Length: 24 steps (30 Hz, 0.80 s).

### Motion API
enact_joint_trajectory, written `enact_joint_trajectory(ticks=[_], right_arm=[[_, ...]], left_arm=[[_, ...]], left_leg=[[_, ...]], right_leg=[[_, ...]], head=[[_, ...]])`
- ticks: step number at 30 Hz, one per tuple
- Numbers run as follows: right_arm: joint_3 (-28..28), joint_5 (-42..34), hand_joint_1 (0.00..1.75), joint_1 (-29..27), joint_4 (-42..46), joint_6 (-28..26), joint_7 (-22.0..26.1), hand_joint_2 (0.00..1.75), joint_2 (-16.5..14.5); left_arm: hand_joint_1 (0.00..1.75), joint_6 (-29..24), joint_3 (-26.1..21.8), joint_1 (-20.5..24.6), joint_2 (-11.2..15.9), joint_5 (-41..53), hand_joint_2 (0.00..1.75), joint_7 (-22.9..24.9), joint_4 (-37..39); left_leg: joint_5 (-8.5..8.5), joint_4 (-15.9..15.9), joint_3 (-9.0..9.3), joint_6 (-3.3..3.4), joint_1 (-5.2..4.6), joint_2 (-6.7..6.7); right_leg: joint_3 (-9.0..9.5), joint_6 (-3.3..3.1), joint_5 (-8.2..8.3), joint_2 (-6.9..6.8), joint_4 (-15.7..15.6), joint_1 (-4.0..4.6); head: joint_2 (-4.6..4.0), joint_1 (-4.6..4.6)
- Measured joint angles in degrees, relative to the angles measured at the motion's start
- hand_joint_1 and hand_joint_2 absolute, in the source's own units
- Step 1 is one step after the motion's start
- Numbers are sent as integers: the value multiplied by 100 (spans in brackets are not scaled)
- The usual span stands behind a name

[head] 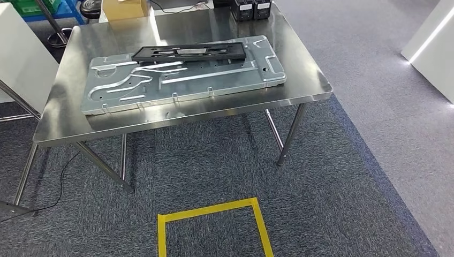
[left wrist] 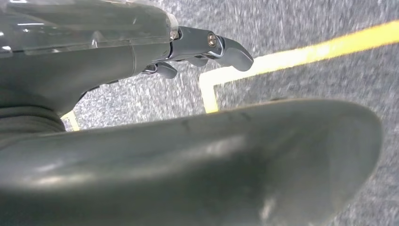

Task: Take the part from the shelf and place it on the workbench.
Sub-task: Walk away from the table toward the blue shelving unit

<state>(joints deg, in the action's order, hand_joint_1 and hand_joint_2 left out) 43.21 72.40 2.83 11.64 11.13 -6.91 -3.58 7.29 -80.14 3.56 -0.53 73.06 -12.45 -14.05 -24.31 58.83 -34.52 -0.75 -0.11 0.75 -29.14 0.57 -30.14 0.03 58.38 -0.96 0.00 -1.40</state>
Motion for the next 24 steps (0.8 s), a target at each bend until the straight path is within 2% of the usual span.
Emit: enact_joint_trajectory(ticks=[1,2,3,4,5,6,7,8,9,10,11,12,13,15,16,17,18,20,21,22,23,24], right_arm=[[10,-3,0,3,-5,-16,28,0,-10],[20,-6,0,4,-10,-37,61,0,-19],[29,-9,0,7,-14,-59,92,0,-27],[38,-11,0,6,-15,-78,119,0,-27],[45,-10,0,4,-15,-91,135,0,-27],[54,-9,0,2,-16,-98,147,0,-28],[62,-7,0,2,-16,-99,157,0,-32],[69,-4,0,2,-17,-100,164,0,-36],[74,-1,0,3,-18,-98,171,0,-43],[76,4,0,6,-20,-96,175,0,-53],[76,11,0,9,-22,-93,176,0,-65],[76,17,0,11,-24,-90,176,0,-78],[76,22,0,12,-26,-88,176,0,-87],[78,27,0,5,-32,-86,173,0,-92],[80,27,0,2,-35,-85,169,0,-92],[82,28,0,0,-38,-84,165,0,-92],[85,31,0,-2,-42,-82,162,0,-92],[88,44,0,-4,-47,-75,159,0,-92],[88,53,0,-5,-50,-67,158,0,-92],[89,61,0,-5,-52,-60,158,0,-92],[90,67,0,-4,-52,-53,157,0,-92],[91,72,0,0,-53,-48,154,0,-92]], left_arm=[[0,-8,13,-9,-4,18,0,2,1],[0,-16,25,-18,-7,38,0,4,2],[0,-25,38,-23,-10,60,0,7,3],[0,-31,51,-26,-13,86,0,11,4],[0,-34,65,-26,-13,103,0,19,4],[0,-30,80,-24,-13,124,0,30,4],[0,-23,95,-24,-13,143,0,44,4],[0,-16,109,-22,-12,156,0,61,4],[0,-8,125,-16,-12,168,0,79,4],[0,-2,141,-5,-8,175,0,96,4],[0,5,157,8,-1,181,0,110,4],[0,10,174,21,6,194,0,125,4],[0,13,187,27,15,210,0,134,4],[0,14,207,16,23,253,0,148,4],[0,13,219,8,25,273,0,151,5],[0,13,234,1,26,292,0,154,5],[0,13,254,-2,26,307,0,158,6],[0,14,291,-11,27,322,0,170,7],[0,14,303,-15,27,327,0,180,7],[0,15,312,-17,27,331,0,189,6],[0,16,318,-16,27,334,0,196,6],[0,18,323,-16,27,339,0,201,6]], left_leg=[[-89,72,-45,-32,10,-10],[-276,239,-112,-61,23,-19],[-542,508,-200,-85,37,-27],[-822,855,-292,-105,42,-28],[-1025,1194,-354,-118,47,-28],[-1101,1426,-357,-122,48,-28],[-1051,1499,-281,-117,48,-28],[-902,1373,-108,-104,47,-29],[-737,1072,155,-83,44,-31],[-654,663,465,-54,36,-33],[-647,229,761,-24,21,-36],[-687,-95,958,9,1,-38],[-737,-288,1052,42,-21,-38],[-665,-383,1015,119,-30,-27],[-595,-404,971,168,-22,-15],[-518,-426,915,218,-10,-2],[-443,-438,847,257,1,10],[-323,-418,685,293,-12,18],[-265,-397,598,290,-17,21],[-211,-367,504,281,-20,24],[-161,-327,403,267,-21,27],[-116,-276,300,248,-20,28]], right_leg=[[-41,-55,50,-10,-8,-4],[-91,-105,105,-21,-20,-9],[-149,-140,160,-32,-21,-3],[-218,-161,215,-37,-17,9],[-294,-172,271,-43,-11,22],[-377,-176,329,-47,0,32],[-464,-175,385,-47,13,39],[-548,-170,441,-45,28,42],[-622,-159,494,-42,40,44],[-680,-142,546,-40,50,45],[-721,-117,598,-41,56,48],[-747,-87,654,-48,53,46],[-761,-53,711,-55,42,40],[-781,17,805,-64,11,27],[-808,46,750,-55,41,24],[-854,69,581,-44,158,22],[-922,86,305,-33,389,16],[-1065,118,-260,-24,1067,5],[-1094,136,-376,-24,1372,3],[-1056,148,-338,-24,1537,1],[-934,154,-197,-25,1526,-4],[-714,154,-33,-25,1325,-12]], head=[[0,-2],[0,-3],[0,-5],[0,-8],[0,-8],[0,-8],[0,-8],[0,-8],[0,-8],[0,-9],[0,-8],[0,-7],[0,-7],[0,-4],[0,-3],[0,0],[0,3],[0,7],[0,7],[0,6],[0,7],[0,6]])
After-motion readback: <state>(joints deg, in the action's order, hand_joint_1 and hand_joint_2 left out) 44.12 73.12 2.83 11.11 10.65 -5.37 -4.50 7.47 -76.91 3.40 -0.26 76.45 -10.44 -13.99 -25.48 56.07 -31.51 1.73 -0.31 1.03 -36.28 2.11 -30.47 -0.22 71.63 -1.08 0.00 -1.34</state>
